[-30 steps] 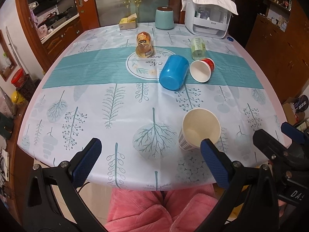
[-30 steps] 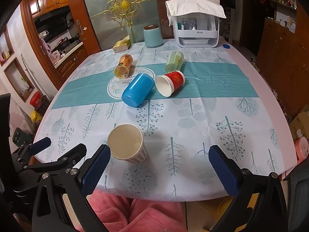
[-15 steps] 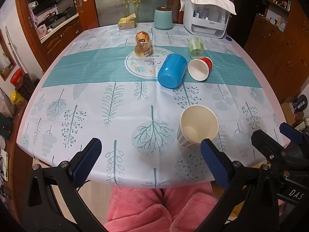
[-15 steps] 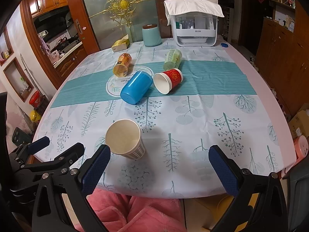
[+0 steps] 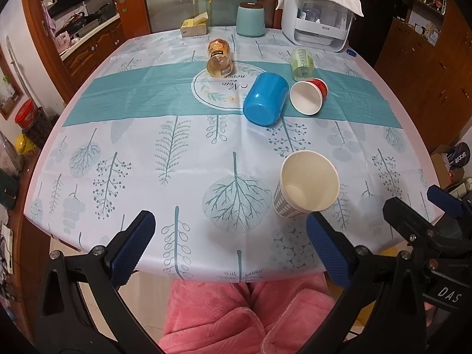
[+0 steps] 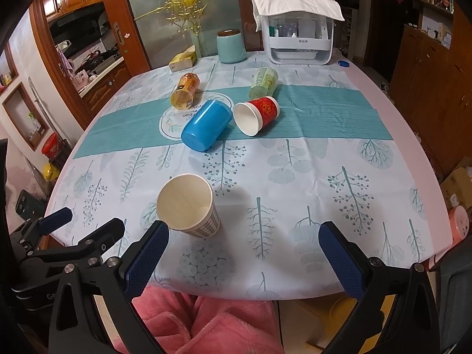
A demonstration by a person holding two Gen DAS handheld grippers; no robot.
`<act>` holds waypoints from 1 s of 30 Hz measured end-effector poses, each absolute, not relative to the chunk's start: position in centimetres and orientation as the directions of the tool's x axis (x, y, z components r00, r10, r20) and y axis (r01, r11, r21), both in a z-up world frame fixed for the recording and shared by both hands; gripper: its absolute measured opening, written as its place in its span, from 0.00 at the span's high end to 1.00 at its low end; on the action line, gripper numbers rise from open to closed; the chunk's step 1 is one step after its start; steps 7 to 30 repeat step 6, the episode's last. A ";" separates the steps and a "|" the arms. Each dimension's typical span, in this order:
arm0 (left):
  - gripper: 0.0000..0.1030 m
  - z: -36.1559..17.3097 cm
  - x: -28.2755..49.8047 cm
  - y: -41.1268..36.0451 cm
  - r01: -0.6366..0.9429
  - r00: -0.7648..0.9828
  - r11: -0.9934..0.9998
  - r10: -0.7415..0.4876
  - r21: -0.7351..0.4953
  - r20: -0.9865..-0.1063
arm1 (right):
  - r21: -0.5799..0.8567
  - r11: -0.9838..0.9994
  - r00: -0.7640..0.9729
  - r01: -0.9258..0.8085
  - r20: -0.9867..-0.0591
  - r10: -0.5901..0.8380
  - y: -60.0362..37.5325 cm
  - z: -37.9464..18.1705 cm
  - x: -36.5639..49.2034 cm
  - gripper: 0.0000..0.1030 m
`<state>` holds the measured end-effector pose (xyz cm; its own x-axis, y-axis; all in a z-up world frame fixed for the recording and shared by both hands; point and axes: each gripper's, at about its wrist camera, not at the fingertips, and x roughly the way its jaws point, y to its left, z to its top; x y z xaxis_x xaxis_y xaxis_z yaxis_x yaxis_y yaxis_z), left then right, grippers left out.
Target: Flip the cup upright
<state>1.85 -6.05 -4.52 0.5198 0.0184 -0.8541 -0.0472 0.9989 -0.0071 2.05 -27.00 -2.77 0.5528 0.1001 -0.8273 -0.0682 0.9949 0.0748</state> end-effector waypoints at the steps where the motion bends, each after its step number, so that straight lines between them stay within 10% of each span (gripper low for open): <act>1: 0.01 -4.6 1.8 -6.1 -0.047 0.519 0.999 0.018 -0.007 -0.855 | 0.071 0.995 0.553 -0.068 -0.827 0.097 -27.0 -2.7 2.0 0.00; 30: 0.01 -4.6 1.8 -6.0 -0.054 0.516 0.999 0.026 -0.003 -0.856 | 0.062 0.996 0.556 -0.070 -0.826 0.091 -26.8 -2.6 1.9 0.00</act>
